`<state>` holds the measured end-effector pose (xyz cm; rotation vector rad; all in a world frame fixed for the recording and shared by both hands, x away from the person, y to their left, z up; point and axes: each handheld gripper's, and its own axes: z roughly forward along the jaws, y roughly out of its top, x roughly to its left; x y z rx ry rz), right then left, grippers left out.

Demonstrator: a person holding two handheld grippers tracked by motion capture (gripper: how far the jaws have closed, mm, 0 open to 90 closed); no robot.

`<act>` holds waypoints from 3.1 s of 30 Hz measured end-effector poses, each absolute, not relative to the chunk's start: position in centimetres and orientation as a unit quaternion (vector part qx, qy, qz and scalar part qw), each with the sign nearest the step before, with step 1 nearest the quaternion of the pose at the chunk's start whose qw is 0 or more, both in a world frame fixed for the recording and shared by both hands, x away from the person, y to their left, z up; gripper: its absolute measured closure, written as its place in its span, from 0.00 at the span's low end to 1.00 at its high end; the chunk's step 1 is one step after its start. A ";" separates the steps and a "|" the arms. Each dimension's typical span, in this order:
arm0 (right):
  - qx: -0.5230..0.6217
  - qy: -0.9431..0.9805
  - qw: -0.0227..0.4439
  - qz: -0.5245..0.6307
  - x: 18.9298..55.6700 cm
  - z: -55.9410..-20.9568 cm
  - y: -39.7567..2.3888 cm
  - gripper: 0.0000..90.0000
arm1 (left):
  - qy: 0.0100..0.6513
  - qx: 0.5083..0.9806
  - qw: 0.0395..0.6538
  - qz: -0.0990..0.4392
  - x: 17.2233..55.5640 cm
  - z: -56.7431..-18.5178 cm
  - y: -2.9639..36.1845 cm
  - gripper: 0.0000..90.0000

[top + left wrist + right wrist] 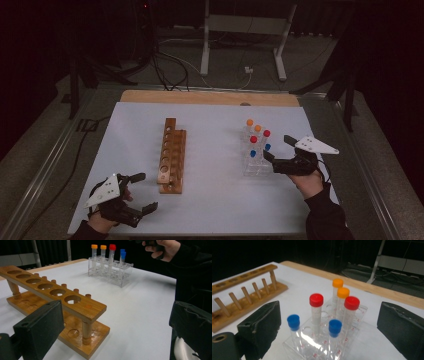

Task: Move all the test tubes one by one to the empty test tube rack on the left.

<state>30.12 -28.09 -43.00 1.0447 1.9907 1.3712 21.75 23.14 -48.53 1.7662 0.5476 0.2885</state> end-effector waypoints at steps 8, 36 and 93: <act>0.399 0.753 0.245 0.463 30.7 -44.7 -27.8 0.17 | 0.236 0.759 0.595 0.123 21.7 -48.5 23.1 0.01; 0.439 0.782 0.197 0.397 32.2 -46.3 -27.5 0.81 | 0.233 0.761 0.593 0.122 21.8 -48.6 23.1 0.01; 0.342 0.803 0.202 0.445 26.7 -41.1 -24.7 0.86 | 0.241 0.760 0.589 0.132 21.6 -47.2 22.6 0.01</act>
